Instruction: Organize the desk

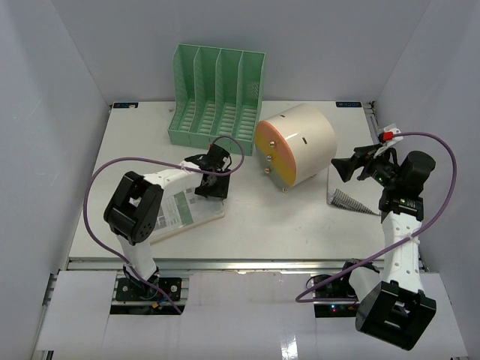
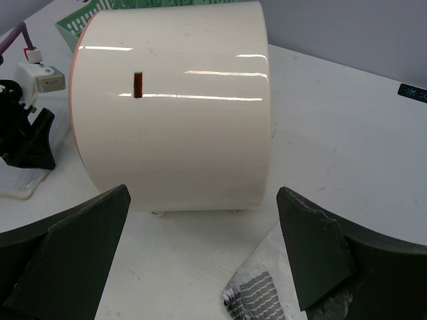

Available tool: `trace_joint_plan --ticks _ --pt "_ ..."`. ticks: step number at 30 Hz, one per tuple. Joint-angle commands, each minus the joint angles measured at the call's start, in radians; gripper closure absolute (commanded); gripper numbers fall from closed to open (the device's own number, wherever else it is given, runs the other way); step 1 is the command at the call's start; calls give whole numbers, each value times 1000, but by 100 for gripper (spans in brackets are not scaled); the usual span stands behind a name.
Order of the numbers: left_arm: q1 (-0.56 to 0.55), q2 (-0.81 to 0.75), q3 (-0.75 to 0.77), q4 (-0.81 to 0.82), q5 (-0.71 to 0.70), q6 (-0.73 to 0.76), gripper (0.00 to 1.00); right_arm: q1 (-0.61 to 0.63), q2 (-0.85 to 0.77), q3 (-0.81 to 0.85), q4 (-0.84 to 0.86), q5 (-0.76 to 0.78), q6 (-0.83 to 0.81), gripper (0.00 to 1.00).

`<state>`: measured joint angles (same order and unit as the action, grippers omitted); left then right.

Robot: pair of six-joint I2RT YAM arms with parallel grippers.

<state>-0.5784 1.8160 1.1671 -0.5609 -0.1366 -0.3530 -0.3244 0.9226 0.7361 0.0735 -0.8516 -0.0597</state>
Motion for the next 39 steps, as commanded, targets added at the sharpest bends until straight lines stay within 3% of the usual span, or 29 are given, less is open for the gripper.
trace_joint_plan --ticks 1,11,13,16,19,23,27,32,35,39 --pt "-14 35 14 -28 -15 -31 30 -5 -27 -7 16 -33 -9 3" --pt "-40 64 -90 -38 -96 -64 58 -7 -109 -12 2 -51 -21 3" --pt "-41 48 -120 -15 -80 -66 73 -7 -151 -5 -31 -53 -62 3" --pt "-40 0 -139 19 -48 -66 86 -7 -189 20 -118 -86 -144 3" --pt "-40 -72 -148 54 10 -67 97 -6 -192 78 -251 -226 -255 4" --pt "-39 -188 -144 106 115 -102 100 21 -145 205 -520 -392 -428 4" --pt "-25 -323 -153 186 265 -174 100 145 -118 288 -703 -360 -532 3" --pt "-2 -460 -141 244 361 -234 100 430 -89 275 -655 -154 -471 3" --pt "12 -522 -110 243 381 -219 100 516 -59 253 -632 -89 -454 3" --pt "66 -548 7 181 407 -148 100 531 -48 214 -569 -70 -432 3"
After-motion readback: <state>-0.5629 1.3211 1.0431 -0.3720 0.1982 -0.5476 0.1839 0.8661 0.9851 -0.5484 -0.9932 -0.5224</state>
